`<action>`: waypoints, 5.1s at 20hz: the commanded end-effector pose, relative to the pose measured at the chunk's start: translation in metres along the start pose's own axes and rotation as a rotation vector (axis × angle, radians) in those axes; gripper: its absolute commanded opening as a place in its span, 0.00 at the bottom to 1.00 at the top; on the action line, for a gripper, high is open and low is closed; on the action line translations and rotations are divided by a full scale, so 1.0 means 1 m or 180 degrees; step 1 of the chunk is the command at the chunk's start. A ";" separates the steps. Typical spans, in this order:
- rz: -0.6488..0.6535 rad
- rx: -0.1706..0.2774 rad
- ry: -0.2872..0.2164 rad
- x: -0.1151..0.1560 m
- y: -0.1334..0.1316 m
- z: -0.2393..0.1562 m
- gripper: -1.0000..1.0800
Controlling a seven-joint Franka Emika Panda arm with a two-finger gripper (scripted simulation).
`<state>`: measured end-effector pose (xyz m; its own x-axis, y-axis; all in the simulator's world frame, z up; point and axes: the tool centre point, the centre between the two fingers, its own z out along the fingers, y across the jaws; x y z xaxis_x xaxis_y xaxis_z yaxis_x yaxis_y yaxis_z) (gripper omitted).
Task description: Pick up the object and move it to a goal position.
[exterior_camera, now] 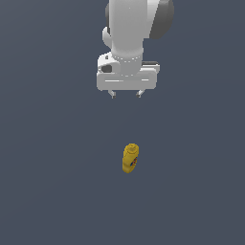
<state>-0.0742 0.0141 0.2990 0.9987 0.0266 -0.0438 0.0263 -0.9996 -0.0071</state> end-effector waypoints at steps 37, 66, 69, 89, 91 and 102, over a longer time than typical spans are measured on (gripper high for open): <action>0.1111 0.0035 0.0077 0.103 -0.024 0.033 0.96; 0.1887 0.0019 0.0140 0.161 -0.017 0.099 0.96; 0.1892 0.0019 0.0142 0.162 -0.017 0.113 0.96; 0.1894 0.0019 0.0140 0.163 -0.016 0.122 0.00; 0.1883 0.0020 0.0144 0.163 -0.015 0.120 0.00; 0.1664 0.0048 0.0222 0.162 0.022 0.074 0.00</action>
<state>0.0827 0.0046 0.2031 0.8730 -0.4877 0.0078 -0.4877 -0.8730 -0.0084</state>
